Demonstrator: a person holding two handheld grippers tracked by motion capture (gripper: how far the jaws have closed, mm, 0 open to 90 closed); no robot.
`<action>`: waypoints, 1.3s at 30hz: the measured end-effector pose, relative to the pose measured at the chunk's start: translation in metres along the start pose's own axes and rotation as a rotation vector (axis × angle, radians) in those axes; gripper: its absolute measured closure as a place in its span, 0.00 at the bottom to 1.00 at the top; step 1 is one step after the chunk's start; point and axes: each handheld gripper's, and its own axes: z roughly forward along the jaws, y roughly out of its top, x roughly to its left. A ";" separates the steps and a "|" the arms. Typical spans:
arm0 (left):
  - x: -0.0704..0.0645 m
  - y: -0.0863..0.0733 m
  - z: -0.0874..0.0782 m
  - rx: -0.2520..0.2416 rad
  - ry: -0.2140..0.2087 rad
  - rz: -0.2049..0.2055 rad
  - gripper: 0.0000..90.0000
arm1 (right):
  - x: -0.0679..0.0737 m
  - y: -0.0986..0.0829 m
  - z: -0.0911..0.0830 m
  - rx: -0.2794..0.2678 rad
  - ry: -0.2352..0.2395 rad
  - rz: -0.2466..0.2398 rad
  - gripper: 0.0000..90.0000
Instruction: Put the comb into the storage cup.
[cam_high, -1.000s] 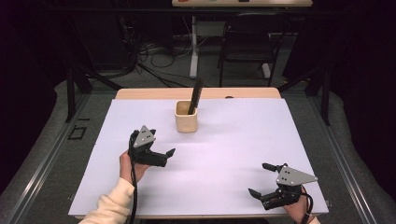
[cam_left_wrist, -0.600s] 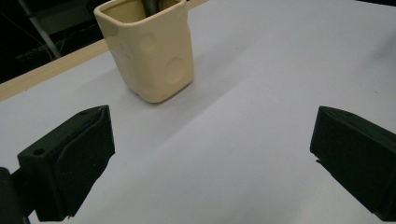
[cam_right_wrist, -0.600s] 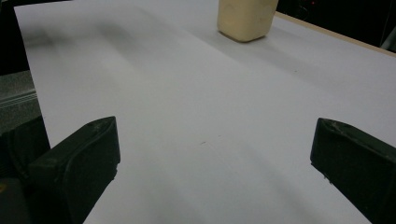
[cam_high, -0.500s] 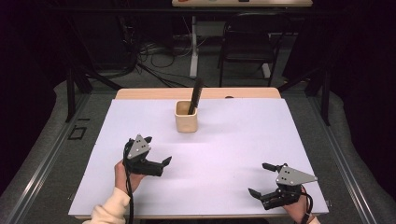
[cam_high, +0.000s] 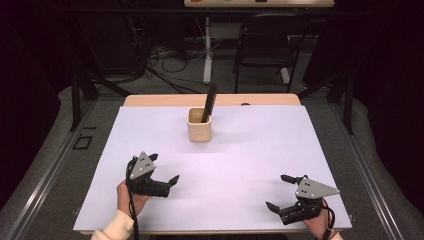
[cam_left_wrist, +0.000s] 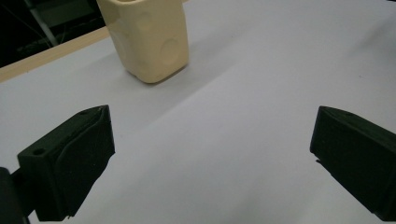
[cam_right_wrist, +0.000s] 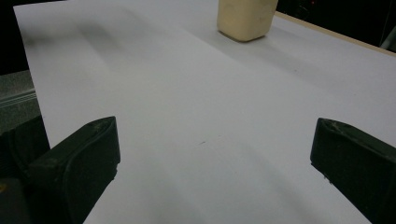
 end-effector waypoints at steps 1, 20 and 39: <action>0.000 -0.001 -0.001 0.005 0.001 -0.003 0.00 | 0.000 0.000 0.000 0.000 -0.001 0.000 0.01; -0.003 -0.016 -0.020 0.003 0.003 -0.045 0.00 | 0.000 0.000 0.001 0.007 -0.002 0.003 0.01; -0.013 -0.032 -0.033 0.039 0.012 -0.032 0.00 | 0.000 -0.001 0.002 0.010 -0.004 0.007 0.01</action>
